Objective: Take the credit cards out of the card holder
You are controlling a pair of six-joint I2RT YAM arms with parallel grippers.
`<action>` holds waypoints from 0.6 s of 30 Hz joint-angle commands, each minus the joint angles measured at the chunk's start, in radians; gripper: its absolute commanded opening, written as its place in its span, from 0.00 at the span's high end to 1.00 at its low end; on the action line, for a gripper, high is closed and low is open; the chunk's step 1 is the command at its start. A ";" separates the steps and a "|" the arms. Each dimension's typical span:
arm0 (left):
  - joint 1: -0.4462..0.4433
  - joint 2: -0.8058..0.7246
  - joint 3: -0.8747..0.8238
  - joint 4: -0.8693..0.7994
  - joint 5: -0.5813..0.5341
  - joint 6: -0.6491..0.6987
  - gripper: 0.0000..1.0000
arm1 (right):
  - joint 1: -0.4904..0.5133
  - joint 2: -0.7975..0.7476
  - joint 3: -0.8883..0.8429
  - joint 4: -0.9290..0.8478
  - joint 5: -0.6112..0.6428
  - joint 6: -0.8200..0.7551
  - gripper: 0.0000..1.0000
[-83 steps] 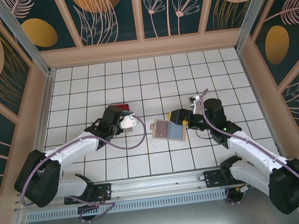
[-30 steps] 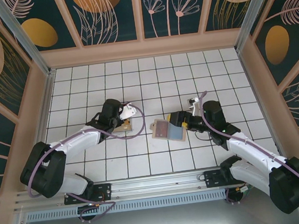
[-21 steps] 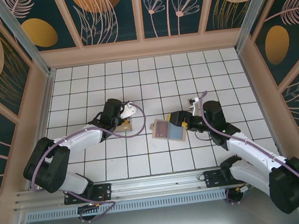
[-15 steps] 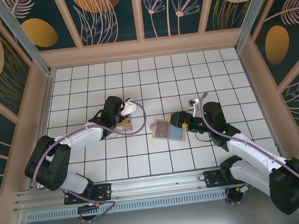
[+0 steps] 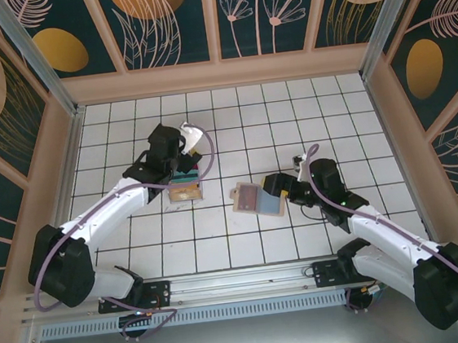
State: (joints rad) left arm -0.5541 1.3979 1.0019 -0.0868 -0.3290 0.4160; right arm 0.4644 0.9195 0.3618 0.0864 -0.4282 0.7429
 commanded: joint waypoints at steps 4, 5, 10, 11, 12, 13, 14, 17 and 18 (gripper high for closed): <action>0.008 -0.016 0.128 -0.242 0.051 -0.433 0.02 | 0.023 0.037 0.022 -0.149 0.158 -0.047 0.36; 0.007 -0.020 0.130 -0.254 0.073 -0.467 0.01 | 0.025 0.039 0.019 -0.159 0.176 -0.045 0.43; 0.007 -0.078 0.105 -0.256 0.136 -0.642 0.14 | 0.025 0.067 0.006 -0.215 0.243 -0.026 0.73; 0.007 -0.086 0.104 -0.263 0.151 -0.681 0.16 | 0.025 0.076 0.004 -0.219 0.248 -0.026 0.77; 0.007 -0.086 0.105 -0.276 0.176 -0.722 0.18 | 0.025 0.085 0.001 -0.219 0.251 -0.027 0.81; 0.007 -0.084 0.107 -0.287 0.205 -0.755 0.19 | 0.025 0.093 -0.002 -0.219 0.255 -0.024 0.86; 0.006 -0.082 0.106 -0.295 0.247 -0.789 0.22 | 0.026 0.103 -0.004 -0.217 0.259 -0.022 0.93; 0.007 -0.083 0.078 -0.281 0.340 -0.888 0.26 | 0.026 0.145 -0.001 -0.216 0.260 -0.022 1.00; 0.007 -0.087 0.056 -0.260 0.377 -0.919 0.26 | 0.026 0.162 0.001 -0.216 0.261 -0.024 1.00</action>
State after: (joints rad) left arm -0.5541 1.3262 1.1000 -0.3401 -0.0860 -0.3424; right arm 0.4847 1.0508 0.3634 -0.1108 -0.1982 0.7170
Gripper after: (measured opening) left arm 0.744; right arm 0.051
